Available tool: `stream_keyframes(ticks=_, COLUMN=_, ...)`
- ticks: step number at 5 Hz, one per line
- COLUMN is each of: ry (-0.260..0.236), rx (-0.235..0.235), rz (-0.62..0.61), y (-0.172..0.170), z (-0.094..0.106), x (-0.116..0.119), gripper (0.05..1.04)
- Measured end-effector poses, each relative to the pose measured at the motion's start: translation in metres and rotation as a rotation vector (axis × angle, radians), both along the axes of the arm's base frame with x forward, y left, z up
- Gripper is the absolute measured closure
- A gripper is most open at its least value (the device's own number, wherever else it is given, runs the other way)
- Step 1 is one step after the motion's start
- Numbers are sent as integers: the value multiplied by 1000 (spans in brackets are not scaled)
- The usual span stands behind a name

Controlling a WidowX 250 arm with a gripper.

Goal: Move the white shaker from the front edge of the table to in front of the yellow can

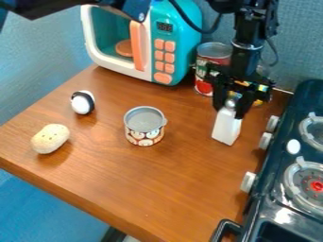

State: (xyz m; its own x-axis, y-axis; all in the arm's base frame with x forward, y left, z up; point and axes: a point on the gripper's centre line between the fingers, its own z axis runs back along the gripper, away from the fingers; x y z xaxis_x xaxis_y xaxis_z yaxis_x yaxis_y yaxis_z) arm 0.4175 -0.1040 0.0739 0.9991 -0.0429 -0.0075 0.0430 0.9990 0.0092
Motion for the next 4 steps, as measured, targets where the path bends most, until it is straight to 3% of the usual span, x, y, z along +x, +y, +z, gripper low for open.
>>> stream_keyframes(ticks=1, ry=20, rx=-9, rz=53, y=-2, z=-11, x=-6, gripper=142)
stream_keyframes(ticks=2, ry=21, rx=4, rz=69, y=-2, z=-17, x=-13, gripper=74)
stream_keyframes(ticks=3, ry=-7, rx=9, rz=64, y=-8, z=-8, x=-21, gripper=79)
stream_keyframes(ticks=4, ry=-56, rx=14, rz=54, y=-7, z=13, x=-36, gripper=82)
